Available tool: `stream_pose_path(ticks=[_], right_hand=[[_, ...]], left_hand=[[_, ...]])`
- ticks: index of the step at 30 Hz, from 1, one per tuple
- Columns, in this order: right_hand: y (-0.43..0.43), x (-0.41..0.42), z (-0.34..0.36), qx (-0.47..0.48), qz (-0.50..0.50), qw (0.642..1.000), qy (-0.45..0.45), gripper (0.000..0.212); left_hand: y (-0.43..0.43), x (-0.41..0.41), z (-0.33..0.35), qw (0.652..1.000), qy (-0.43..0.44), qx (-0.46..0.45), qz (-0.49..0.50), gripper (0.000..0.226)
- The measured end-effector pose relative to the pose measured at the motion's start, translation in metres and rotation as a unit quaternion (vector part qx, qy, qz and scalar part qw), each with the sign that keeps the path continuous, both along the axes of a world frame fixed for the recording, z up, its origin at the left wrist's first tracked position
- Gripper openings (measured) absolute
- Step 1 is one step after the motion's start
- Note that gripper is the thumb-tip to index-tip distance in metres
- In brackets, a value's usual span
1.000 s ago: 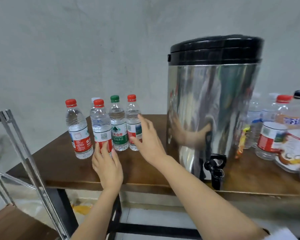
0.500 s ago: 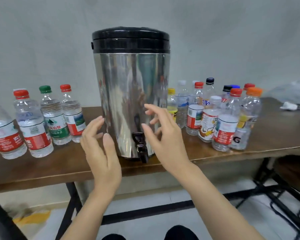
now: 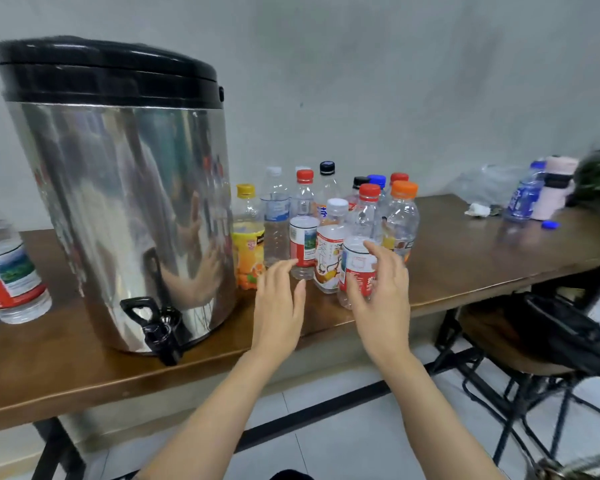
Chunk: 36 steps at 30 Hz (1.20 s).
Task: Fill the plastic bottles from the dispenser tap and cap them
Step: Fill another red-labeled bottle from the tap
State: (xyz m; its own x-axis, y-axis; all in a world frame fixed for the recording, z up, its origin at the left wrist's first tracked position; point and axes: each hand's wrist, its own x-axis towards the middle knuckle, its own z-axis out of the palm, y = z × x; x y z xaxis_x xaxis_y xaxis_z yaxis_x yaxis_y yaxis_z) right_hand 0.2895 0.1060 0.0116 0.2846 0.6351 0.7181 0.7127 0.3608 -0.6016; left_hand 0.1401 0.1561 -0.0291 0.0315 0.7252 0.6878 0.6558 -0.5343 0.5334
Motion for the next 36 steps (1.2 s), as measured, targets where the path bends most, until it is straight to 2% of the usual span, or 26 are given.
stream_pose_path(ticks=[3,6,11,15,20,23,27,30,33,36], right_hand=[[0.016,0.005,0.002,-0.007,-0.072,0.997,0.006,0.064],[0.035,0.005,0.011,0.004,-0.114,0.993,-0.021,0.075],[0.065,-0.002,0.048,0.016,-0.204,0.975,-0.085,0.087],[0.081,-0.001,0.07,-0.011,-0.229,0.967,-0.114,0.089],[0.089,0.002,0.077,-0.058,-0.216,0.959,-0.173,0.072],[0.084,0.001,0.072,-0.049,-0.21,0.96,-0.179,0.06],[0.07,-0.003,0.066,-0.012,-0.151,0.977,-0.153,0.056],[0.056,-0.007,0.067,0.001,-0.079,0.989,-0.126,0.054],[0.037,-0.011,0.072,0.0,0.018,0.995,-0.095,0.057],[0.014,-0.02,0.081,-0.013,0.124,0.992,-0.015,0.065]], left_hand=[[0.021,0.0,-0.01,0.996,0.035,-0.054,0.057,0.039],[0.027,-0.005,-0.015,0.993,0.001,-0.083,0.083,0.04],[0.026,-0.006,-0.015,0.994,-0.011,-0.079,0.08,0.039],[0.026,-0.008,-0.017,0.994,-0.022,-0.083,0.071,0.039],[0.028,-0.008,-0.019,0.995,-0.011,-0.076,0.064,0.038],[0.027,-0.008,-0.019,0.995,-0.011,-0.078,0.062,0.038],[0.023,-0.007,-0.015,0.995,-0.028,-0.084,0.04,0.036],[0.014,-0.01,-0.01,0.993,-0.055,-0.097,-0.026,0.04],[0.0,-0.01,-0.004,0.979,-0.08,-0.146,-0.12,0.061],[-0.019,-0.005,0.006,0.958,-0.134,-0.191,-0.169,0.085]])
